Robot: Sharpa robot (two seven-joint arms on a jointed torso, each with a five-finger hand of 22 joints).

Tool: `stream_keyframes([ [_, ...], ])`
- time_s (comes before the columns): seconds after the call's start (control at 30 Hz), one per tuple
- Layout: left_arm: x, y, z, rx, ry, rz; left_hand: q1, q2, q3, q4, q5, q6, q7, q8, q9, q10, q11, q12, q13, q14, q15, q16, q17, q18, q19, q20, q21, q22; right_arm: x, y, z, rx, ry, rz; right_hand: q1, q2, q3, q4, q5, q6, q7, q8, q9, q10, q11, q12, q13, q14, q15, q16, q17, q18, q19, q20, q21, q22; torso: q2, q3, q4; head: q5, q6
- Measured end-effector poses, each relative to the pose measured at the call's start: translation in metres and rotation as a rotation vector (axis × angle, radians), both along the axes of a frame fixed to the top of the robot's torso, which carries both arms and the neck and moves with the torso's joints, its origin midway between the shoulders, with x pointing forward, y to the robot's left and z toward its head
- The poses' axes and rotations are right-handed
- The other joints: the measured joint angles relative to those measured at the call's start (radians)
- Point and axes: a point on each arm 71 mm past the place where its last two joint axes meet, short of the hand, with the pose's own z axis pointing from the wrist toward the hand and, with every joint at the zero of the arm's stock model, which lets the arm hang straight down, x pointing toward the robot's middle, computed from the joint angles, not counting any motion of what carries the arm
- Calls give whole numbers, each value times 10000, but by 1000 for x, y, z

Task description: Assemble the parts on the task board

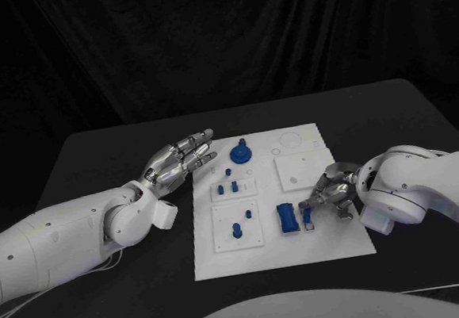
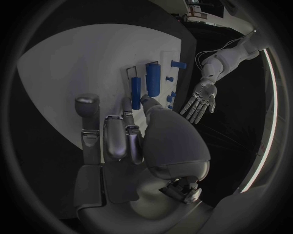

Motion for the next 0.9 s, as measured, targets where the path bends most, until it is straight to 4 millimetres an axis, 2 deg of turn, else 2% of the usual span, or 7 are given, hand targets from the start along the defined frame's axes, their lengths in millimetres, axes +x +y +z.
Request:
stream_keyframes([
  [0.13,0,0,0,0,7,-12,0,0,17,-17,0,0,0,0,0,0,0,0,0,0,0,0,1,-1,0,0,0,0,-2,1,0,-70,-119,148,-84,-84,-227,117,-484,-360,91,157,119,-9,59,-93,0,-15,88,-124,-114,0,-76,76,-404,-111,0,0,-1,7,0],
  [0.2,0,-1,0,-2,11,-22,0,0,28,-28,0,0,0,0,3,0,0,0,0,0,0,0,1,0,0,0,0,0,-2,2,1,-110,-184,240,-116,-117,-361,153,-806,-662,121,385,265,-7,130,-202,0,-15,88,-198,-161,8,-129,129,-656,-205,-1,0,-1,7,0],
  [0.27,0,-1,0,-4,15,-30,0,0,28,-28,0,0,0,0,7,0,0,0,0,0,0,0,2,0,0,0,0,0,-3,3,1,-144,-240,318,-116,-117,-420,198,-933,-842,135,542,358,-7,130,-221,4,-37,110,-199,-191,162,-129,129,-790,-252,-1,0,-1,8,0],
  [0.43,0,-1,0,-6,24,-41,0,0,28,-28,0,0,0,0,9,0,0,0,0,0,0,0,2,0,0,0,0,-9,-4,5,2,-223,-394,507,-116,-117,-604,383,-1400,-1289,150,880,547,-6,130,-261,8,-50,123,-257,-201,161,-164,94,-999,-319,0,2,-7,8,0],
  [0.5,0,-1,0,-7,27,-45,0,0,28,-28,0,0,0,0,9,0,0,0,0,0,0,0,2,0,0,0,0,-9,-4,6,2,-243,-440,555,-116,-117,-630,408,-1400,-1327,118,972,584,-6,130,-261,8,-50,123,-256,-187,160,-164,94,-999,-327,2,2,-7,0,0],
  [0.67,0,-1,0,-9,39,-58,0,0,55,-55,40,0,0,0,8,0,0,0,0,0,0,0,3,-1,0,0,0,-9,-5,7,3,-309,-600,711,-107,-126,-725,678,-1632,-2000,131,1498,828,-6,129,-261,8,-50,123,-256,-112,159,-180,78,-1173,-340,3,2,-6,4,0],
  [0.9,0,-1,-1,-4,59,-73,0,0,55,-55,41,54,54,38,19,0,0,0,0,0,0,0,5,0,0,0,0,-8,-8,7,6,-423,-972,976,-77,-557,-754,1369,-2028,-3177,201,2468,1173,-6,129,-303,7,-85,158,-184,-16,158,-305,129,-1660,-416,2,2,-1,-3,0],
])
